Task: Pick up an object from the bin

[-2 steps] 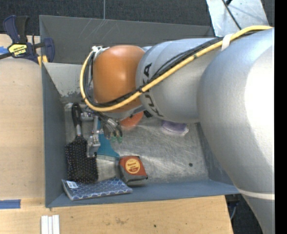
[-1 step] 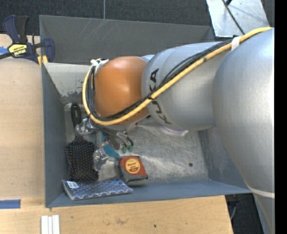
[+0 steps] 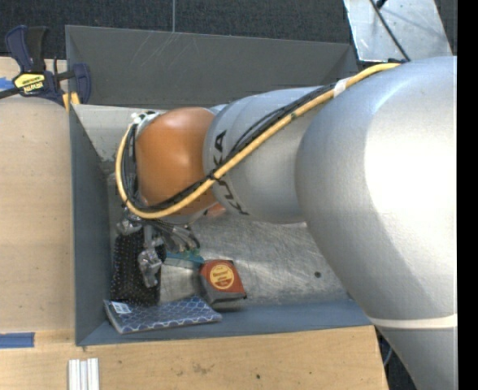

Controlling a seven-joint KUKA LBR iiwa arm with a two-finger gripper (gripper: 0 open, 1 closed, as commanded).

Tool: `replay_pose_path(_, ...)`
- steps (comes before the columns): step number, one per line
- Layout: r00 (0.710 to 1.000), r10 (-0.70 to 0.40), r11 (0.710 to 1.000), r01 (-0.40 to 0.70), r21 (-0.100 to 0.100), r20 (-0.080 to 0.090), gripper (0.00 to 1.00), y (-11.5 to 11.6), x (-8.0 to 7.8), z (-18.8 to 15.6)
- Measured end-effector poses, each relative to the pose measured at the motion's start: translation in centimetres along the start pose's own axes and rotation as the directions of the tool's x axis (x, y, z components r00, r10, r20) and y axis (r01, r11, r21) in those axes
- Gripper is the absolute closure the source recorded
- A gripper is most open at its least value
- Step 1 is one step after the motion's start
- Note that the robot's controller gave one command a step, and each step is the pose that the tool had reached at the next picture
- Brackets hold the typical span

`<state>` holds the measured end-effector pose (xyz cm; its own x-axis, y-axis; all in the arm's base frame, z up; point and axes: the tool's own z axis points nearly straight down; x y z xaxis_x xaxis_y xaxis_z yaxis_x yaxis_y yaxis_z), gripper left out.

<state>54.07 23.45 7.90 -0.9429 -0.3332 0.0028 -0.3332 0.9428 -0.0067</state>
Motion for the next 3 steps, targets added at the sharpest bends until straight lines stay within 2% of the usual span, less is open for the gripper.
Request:
replay_pose_path(1,1.000,0.000,1.000,0.000,0.000,0.000,1.00,0.0,0.0,0.0)
replay_pose_path(2,1.000,-0.023,1.000,0.023,-0.006,0.001,1.00,0.0,0.4,-4.8)
replay_pose_path(3,1.000,-0.021,1.000,0.021,-0.006,0.011,1.00,0.0,-0.1,-6.9)
